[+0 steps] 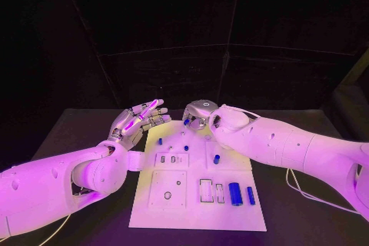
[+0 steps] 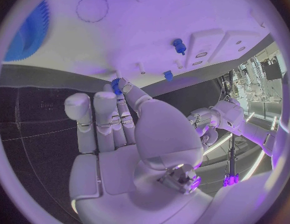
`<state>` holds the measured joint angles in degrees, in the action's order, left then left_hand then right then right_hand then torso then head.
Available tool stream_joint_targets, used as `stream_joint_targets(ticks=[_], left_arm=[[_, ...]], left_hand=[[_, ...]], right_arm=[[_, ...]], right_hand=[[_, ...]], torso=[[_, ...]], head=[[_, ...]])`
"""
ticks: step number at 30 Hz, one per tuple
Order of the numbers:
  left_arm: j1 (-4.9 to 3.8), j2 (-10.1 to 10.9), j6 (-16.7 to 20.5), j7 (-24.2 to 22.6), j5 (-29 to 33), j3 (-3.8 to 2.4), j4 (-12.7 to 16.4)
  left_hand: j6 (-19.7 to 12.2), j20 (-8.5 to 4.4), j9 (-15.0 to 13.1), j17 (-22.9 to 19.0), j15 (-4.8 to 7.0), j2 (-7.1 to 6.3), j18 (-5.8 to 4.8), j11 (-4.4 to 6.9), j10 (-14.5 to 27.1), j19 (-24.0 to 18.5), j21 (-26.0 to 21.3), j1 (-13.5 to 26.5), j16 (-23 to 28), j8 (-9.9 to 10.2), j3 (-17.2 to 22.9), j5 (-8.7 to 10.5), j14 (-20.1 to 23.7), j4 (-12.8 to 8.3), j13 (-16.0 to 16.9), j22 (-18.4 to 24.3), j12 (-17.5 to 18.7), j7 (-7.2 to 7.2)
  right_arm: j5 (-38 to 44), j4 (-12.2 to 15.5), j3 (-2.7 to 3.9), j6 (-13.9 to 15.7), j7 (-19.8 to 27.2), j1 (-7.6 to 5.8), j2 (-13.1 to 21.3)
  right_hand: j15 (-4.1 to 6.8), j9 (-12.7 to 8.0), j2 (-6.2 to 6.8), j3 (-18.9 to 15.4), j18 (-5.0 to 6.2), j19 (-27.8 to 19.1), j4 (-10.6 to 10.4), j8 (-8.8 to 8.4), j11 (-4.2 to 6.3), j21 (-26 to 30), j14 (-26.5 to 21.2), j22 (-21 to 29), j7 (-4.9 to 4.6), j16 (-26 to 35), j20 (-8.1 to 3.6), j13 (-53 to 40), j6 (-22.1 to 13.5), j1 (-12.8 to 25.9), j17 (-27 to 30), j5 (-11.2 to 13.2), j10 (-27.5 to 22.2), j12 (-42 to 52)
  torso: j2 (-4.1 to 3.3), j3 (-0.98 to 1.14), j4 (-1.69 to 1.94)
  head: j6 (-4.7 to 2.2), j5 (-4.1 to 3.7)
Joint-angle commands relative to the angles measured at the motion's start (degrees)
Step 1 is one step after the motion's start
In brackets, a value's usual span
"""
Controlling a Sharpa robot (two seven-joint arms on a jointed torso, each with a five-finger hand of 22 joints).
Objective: Assemble the parts on the task board
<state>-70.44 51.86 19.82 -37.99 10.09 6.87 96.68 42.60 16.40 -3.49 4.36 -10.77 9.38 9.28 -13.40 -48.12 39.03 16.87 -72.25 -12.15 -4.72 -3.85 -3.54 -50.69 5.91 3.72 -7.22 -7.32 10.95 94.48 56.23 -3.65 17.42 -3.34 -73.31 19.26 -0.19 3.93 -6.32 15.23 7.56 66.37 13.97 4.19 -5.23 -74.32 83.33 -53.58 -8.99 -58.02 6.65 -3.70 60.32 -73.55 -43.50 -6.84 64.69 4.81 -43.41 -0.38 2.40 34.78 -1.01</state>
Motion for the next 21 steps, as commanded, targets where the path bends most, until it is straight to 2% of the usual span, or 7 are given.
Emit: stream_joint_targets(ticks=[1,11,21], left_arm=[[-0.14,-0.06,-0.86,-0.15,-0.25,-0.07,0.13],[-0.23,-0.07,-0.88,-0.02,-0.25,-0.07,0.1],[-0.28,0.01,-0.75,0.07,-0.25,-0.07,0.0]], left_hand=[[0.38,0.12,-0.09,-0.09,-0.02,0.11,0.69,0.12,-0.45,0.42,0.19,-0.34,0.28,0.09,0.17,-0.2,-0.27,-0.3,-0.05,0.06,0.18,5.32],[0.44,0.11,-0.1,-0.11,0.0,0.12,0.7,0.13,-0.52,0.47,0.18,-0.34,0.29,0.08,0.25,-0.19,-0.34,-0.37,-0.05,0.1,0.18,5.3],[0.5,0.11,-0.1,-0.12,0.01,0.14,0.7,0.14,-0.55,0.5,0.18,-0.32,0.29,0.08,0.29,-0.19,-0.37,-0.4,-0.05,0.12,0.18,5.3]], right_arm=[[0.22,-0.31,-0.02,-1.66,-1.21,-0.05,-0.29],[0.67,-0.29,-0.02,-2.79,-2.06,-0.05,-0.6],[0.8,0.69,-0.03,-1.64,-1.38,-0.05,-0.25]], right_hand=[[-0.39,-0.02,0.37,0.44,-0.66,-0.02,-0.04,-0.13,-0.36,-0.24,-0.09,0.05,-0.14,-0.24,0.17,0.03,-0.26,0.32,0.11,0.39,-0.19,-0.27],[-0.45,-0.03,0.89,0.82,-0.6,-0.28,-0.37,-0.24,-0.41,-0.14,-0.23,0.29,-0.11,-0.24,0.24,0.05,-0.47,0.64,0.21,0.46,-0.48,-0.48],[-0.47,-0.02,1.11,1.05,-0.6,-0.32,-0.51,-0.24,-0.42,-0.15,-0.29,0.26,-0.1,-0.3,0.28,0.04,-0.51,0.71,0.16,0.42,-0.57,-0.54]], torso=[[-0.02,-0.02,0.0],[-0.02,0.03,-0.03],[-0.03,0.03,-0.04]], head=[[0.12,0.01],[0.34,0.08],[0.47,0.22]])
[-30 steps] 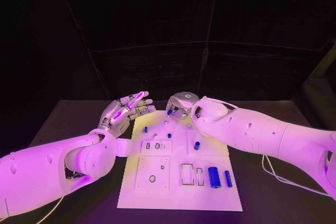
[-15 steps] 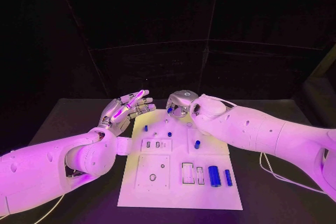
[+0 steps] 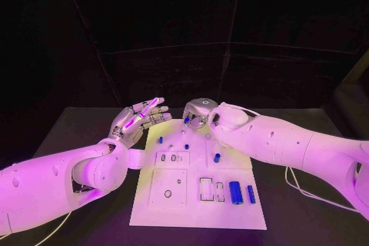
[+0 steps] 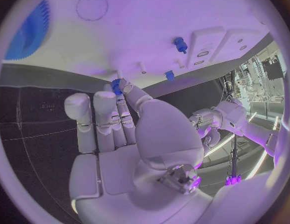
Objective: Assemble the parts on the task board
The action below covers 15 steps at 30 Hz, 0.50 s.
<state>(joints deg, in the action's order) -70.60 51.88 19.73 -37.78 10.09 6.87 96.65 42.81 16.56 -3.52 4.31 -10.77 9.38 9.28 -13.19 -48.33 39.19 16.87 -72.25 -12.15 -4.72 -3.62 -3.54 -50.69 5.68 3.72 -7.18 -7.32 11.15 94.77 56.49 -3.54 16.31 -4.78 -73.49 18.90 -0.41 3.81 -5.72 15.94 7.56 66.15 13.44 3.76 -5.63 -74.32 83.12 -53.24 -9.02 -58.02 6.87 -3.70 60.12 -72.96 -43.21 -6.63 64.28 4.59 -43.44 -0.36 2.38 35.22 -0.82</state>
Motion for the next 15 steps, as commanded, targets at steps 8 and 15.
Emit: stream_joint_targets(ticks=[8,15], left_arm=[[-0.14,0.05,-0.62,-0.03,-0.25,-0.07,-0.04],[-0.16,0.09,-0.64,0.06,-0.25,-0.07,-0.06]], left_hand=[[0.3,-0.05,-0.08,-0.06,0.01,0.14,0.7,-0.07,-0.34,0.34,0.18,-0.32,0.29,0.07,0.06,-0.19,-0.37,-0.17,-0.05,0.08,0.19,5.1],[0.37,-0.05,-0.08,-0.08,0.01,0.16,0.7,-0.07,-0.37,0.36,0.17,-0.31,0.3,0.07,0.1,-0.19,-0.4,-0.2,-0.05,0.1,0.19,5.1]], right_arm=[[0.51,0.85,-0.14,0.61,0.14,0.13,0.46],[0.51,0.89,-0.14,0.94,-0.12,0.13,0.56]], right_hand=[[-0.25,0.12,0.62,0.53,-0.62,-0.06,-0.08,0.23,0.0,-0.21,-0.08,-0.17,-0.09,-0.4,0.07,0.01,-0.24,0.14,-0.21,0.07,-0.09,-0.29],[-0.27,0.12,0.9,0.64,-0.61,-0.09,-0.2,0.21,-0.03,-0.21,-0.1,-0.16,-0.13,-0.4,0.08,0.01,-0.27,0.26,-0.17,-0.01,-0.12,-0.31]], torso=[[0.02,-0.01,-0.1],[-0.01,0.0,-0.06]], head=[[0.05,0.06],[0.03,-0.04]])
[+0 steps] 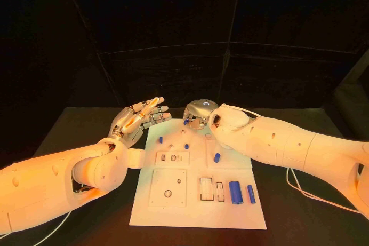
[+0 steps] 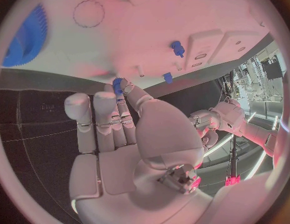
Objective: Assemble the parts on the task board
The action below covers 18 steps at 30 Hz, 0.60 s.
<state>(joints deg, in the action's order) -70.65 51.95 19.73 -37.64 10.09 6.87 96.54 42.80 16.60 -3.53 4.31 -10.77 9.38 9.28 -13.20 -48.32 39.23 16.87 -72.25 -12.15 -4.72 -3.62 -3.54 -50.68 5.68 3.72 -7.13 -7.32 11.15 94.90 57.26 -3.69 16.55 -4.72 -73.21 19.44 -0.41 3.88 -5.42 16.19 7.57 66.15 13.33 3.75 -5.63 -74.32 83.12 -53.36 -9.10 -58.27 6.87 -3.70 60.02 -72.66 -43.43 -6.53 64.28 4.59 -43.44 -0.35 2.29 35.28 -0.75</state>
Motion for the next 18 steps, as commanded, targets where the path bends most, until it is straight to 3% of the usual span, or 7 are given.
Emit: stream_joint_targets(ticks=[1,11,14,16,18], left_arm=[[-0.12,0.02,-0.64,-0.07,-0.25,-0.07,0.04],[-0.13,-0.01,-0.7,0.04,-0.25,-0.07,-0.02],[-0.13,-0.01,-0.73,0.08,-0.25,-0.07,-0.04],[-0.14,-0.01,-0.77,0.11,-0.25,-0.07,-0.07],[-0.15,0.03,-0.79,0.14,-0.25,-0.07,-0.14]], left_hand=[[0.37,-0.09,-0.06,-0.08,0.01,0.16,0.71,-0.06,-0.37,0.32,0.17,-0.31,0.3,0.07,0.11,-0.19,-0.4,-0.2,-0.05,0.05,0.19,5.1],[0.37,-0.09,-0.06,-0.08,0.01,0.16,0.71,-0.06,-0.37,0.32,0.17,-0.31,0.3,0.07,0.11,-0.19,-0.4,-0.2,-0.05,0.05,0.19,5.1],[0.32,-0.1,-0.05,-0.09,0.02,0.19,0.71,-0.06,-0.39,0.34,0.16,-0.3,0.31,0.08,0.14,-0.19,-0.42,-0.22,-0.06,0.07,0.2,5.1],[0.32,-0.1,-0.05,-0.09,0.02,0.19,0.71,-0.06,-0.39,0.34,0.16,-0.3,0.31,0.08,0.14,-0.19,-0.42,-0.22,-0.06,0.07,0.2,5.1],[0.32,-0.1,-0.05,-0.09,0.02,0.19,0.71,-0.06,-0.39,0.34,0.16,-0.3,0.31,0.08,0.14,-0.19,-0.42,-0.22,-0.06,0.07,0.2,5.1]], right_arm=[[0.38,0.1,0.02,0.69,-0.2,-0.15,0.0],[0.31,-0.04,0.02,0.51,-0.56,-0.15,-0.32],[0.03,-0.22,0.02,0.89,-0.67,-0.16,-0.42],[-0.14,-0.28,0.02,1.4,-0.65,-0.16,-0.44],[-0.29,-0.27,0.02,1.9,-0.58,-0.16,-0.41]], right_hand=[[-0.27,0.05,0.65,0.42,-0.61,-0.11,-0.11,0.21,-0.04,-0.21,-0.11,-0.03,-0.06,-0.13,0.09,0.01,-0.2,-0.02,0.08,-0.12,-0.13,-0.32],[-0.68,-0.15,2.2,1.21,-0.21,-1.86,-0.87,-0.21,-0.52,0.87,-0.75,2.26,-0.57,0.99,0.35,0.1,-1.84,0.46,1.69,0.13,-1.76,-0.9],[-1.81,-0.37,4.25,0.61,1.25,-8.16,-1.9,-0.22,-1.73,5.48,-4.1,10.96,-2.03,7.86,1.2,0.16,-7.56,0.84,9.98,2.75,-6.88,-0.97],[-2.01,-0.33,5.41,-0.86,2.1,-11.56,-2.96,-0.26,-2.12,8.49,-5.65,15.8,-2.06,10.71,1.68,0.06,-12.72,0.71,13.02,2.95,-10.3,-0.7],[-2.09,-0.3,5.73,-1.73,2.32,-12.25,-3.69,-0.33,-2.16,9.5,-5.78,17.12,-2.05,11.12,1.81,-0.02,-14.47,0.29,13.33,2.95,-11.38,-0.29]], torso=[[-0.01,-0.01,0.04],[-0.01,-0.06,0.09],[0.0,-0.08,0.05],[-0.01,-0.05,0.08],[-0.02,-0.05,0.05]], head=[[-0.03,-0.12],[0.09,-0.2],[0.07,-0.19],[0.08,-0.2],[0.09,-0.16]])
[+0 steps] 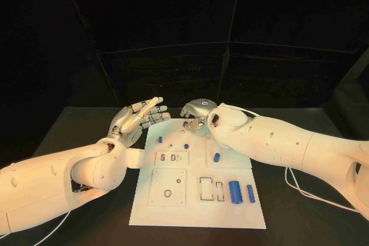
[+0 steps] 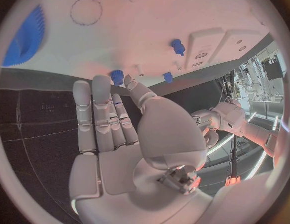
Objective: Assemble the parts on the task board
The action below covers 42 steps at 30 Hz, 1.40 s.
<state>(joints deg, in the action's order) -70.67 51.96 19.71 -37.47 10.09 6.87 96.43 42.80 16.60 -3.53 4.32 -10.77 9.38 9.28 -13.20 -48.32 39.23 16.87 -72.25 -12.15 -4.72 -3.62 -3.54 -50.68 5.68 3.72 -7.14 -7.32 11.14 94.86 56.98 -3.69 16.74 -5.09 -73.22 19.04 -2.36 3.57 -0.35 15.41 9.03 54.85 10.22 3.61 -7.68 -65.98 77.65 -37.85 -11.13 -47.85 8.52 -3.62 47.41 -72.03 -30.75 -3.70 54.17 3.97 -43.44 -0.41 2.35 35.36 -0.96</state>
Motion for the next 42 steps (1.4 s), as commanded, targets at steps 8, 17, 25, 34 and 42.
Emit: stream_joint_targets(ticks=[8,17,25,34,42], left_arm=[[-0.19,0.52,-0.76,-0.02,-0.25,-0.07,-0.11],[-0.36,1.24,-0.82,-0.11,-0.25,-0.06,-0.78],[-0.4,1.2,-1.0,0.0,-0.11,-0.05,-1.06],[-0.39,0.92,-1.26,0.18,-0.01,-0.04,-1.33],[-0.39,0.71,-1.42,0.29,0.0,-0.04,-1.52]], left_hand=[[0.32,-0.09,-0.06,-0.1,0.02,0.19,0.71,-0.06,-0.39,0.34,0.16,-0.3,0.31,0.08,0.15,-0.19,-0.42,-0.22,-0.06,0.07,0.2,5.1],[1.62,-0.11,-0.17,-0.16,0.09,0.24,0.76,0.08,-0.81,0.5,0.11,-0.23,0.36,-0.11,0.39,-0.18,-0.61,-0.43,-0.03,0.21,0.11,4.91],[1.85,-0.11,-0.19,-0.17,0.11,0.25,0.77,0.11,-0.9,0.52,0.1,-0.22,0.37,-0.16,0.43,-0.18,-0.65,-0.47,-0.02,0.23,0.08,4.88],[2.0,-0.11,-0.21,-0.18,0.14,0.25,0.78,0.14,-1.02,0.56,0.1,-0.21,0.37,-0.19,0.48,-0.18,-0.71,-0.52,-0.01,0.26,0.05,4.84],[2.04,-0.12,-0.21,-0.18,0.14,0.25,0.79,0.15,-1.05,0.58,0.09,-0.21,0.37,-0.2,0.51,-0.19,-0.73,-0.55,-0.01,0.27,0.05,4.84]], right_arm=[[-1.94,4.13,0.03,4.67,-0.1,-0.5,3.69],[-11.92,13.5,0.07,0.34,-4.33,-2.63,14.75],[-15.59,18.68,0.09,-3.79,-8.78,-3.07,22.0],[-16.09,16.33,0.04,-7.31,-10.18,-3.08,21.06],[-16.14,13.76,0.01,-9.05,-9.65,-2.92,18.8]], right_hand=[[0.11,0.51,0.59,-2.45,0.53,1.18,-2.31,0.45,0.12,0.73,0.76,0.12,0.07,0.77,0.0,-0.31,1.63,-1.91,1.08,-0.96,-0.22,2.93],[2.54,0.88,1.91,-4.18,-2.03,12.23,-5.58,2.06,3.47,-7.39,6.06,-14.95,1.76,-10.17,-1.82,-4.26,5.65,-0.52,-11.83,-2.59,17.9,13.47],[3.15,0.61,4.74,-12.18,-3.86,18.64,-12.76,2.89,3.98,-12.93,8.52,-25.22,2.52,-26.18,-3.16,-34.31,0.98,-1.14,-32.08,-5.94,17.44,44.52],[2.34,0.52,4.57,-16.6,-4.53,20.64,-19.02,4.56,3.22,-14.86,9.19,-29.15,1.47,-32.4,-2.18,-52.79,-3.4,-4.21,-41.03,-6.1,18.68,60.23],[2.25,0.54,3.88,-17.21,-4.72,21.26,-19.94,5.54,3.19,-15.45,9.58,-30.36,1.53,-34.16,-2.05,-58.33,-4.17,-5.76,-43.81,-7.01,20.6,64.69]], torso=[[0.17,0.04,-0.36],[0.84,-0.12,-1.5],[1.16,-0.07,-2.07],[1.03,-0.06,-1.96],[1.07,-0.11,-1.95]], head=[[-0.11,0.07],[-0.91,-0.28],[-1.18,-0.36],[-1.2,-0.49],[-0.92,-0.42]])
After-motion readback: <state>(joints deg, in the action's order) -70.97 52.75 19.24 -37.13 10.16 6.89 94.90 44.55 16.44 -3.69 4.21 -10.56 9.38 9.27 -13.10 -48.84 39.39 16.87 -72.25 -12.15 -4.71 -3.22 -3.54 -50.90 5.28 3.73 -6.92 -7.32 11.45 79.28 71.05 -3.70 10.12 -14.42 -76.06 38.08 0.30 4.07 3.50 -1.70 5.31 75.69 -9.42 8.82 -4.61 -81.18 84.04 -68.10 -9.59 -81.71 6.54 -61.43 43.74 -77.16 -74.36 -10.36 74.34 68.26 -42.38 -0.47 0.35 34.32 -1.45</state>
